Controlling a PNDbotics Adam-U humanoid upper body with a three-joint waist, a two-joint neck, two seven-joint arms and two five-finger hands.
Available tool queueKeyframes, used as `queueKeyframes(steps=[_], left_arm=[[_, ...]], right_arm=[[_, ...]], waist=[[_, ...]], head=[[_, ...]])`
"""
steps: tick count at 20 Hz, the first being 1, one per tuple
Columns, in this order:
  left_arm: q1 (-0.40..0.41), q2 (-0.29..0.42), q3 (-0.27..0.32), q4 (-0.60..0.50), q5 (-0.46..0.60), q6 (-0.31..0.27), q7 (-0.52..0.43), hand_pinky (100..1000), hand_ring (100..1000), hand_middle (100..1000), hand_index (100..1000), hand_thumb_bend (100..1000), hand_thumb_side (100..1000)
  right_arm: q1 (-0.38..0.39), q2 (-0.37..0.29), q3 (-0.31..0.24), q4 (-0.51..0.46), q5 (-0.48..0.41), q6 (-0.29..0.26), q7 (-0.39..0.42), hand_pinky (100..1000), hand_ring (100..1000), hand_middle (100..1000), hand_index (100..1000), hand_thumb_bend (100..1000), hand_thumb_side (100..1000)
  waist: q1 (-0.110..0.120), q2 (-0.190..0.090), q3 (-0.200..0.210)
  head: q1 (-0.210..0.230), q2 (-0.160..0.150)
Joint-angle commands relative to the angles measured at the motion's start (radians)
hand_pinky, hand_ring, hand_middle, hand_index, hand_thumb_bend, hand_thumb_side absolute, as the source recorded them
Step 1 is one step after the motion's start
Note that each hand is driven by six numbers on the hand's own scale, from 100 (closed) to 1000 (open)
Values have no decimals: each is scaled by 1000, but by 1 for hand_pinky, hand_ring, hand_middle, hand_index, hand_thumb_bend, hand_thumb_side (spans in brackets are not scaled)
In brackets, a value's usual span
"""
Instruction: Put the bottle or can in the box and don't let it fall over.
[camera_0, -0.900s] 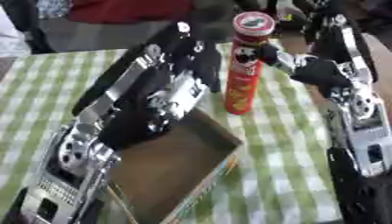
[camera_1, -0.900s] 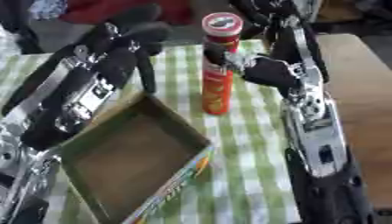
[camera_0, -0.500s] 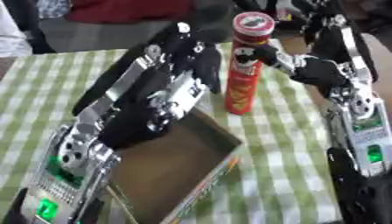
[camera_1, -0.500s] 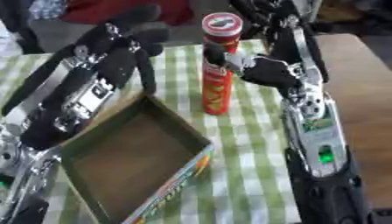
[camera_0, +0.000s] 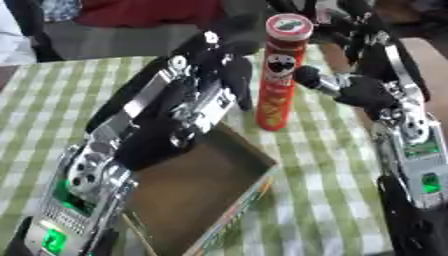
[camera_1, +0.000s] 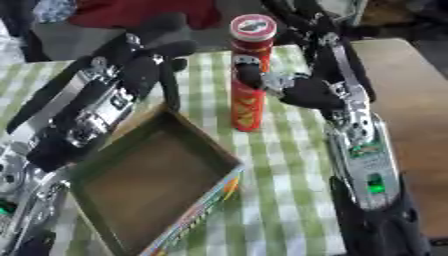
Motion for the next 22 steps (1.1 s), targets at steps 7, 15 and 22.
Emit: queueKeyframes(steps=[7, 15, 22], left_arm=[[-2, 1, -10, 69, -86, -4, 2, 1000, 981, 421, 974, 100, 748], [-1, -6, -8, 118, -89, -9, 3, 1000, 984, 421, 973, 100, 768], [-12, -15, -3, 158, -110, -11, 0, 1000, 986, 422, 975, 100, 782]], right_arm=[[11, 5, -16, -23, 57, 117, 76, 1000, 1000, 1000, 1000, 873, 266], [5, 11, -22, -7, 70, 133, 89, 1000, 1000, 1000, 1000, 866, 259], [-4, 15, -35, 20, 82, 108, 89, 1000, 1000, 1000, 1000, 851, 247]], waist=[[0, -8, 0], [0, -1, -1], [0, 7, -1]], head=[[3, -15], [3, -17], [5, -21]])
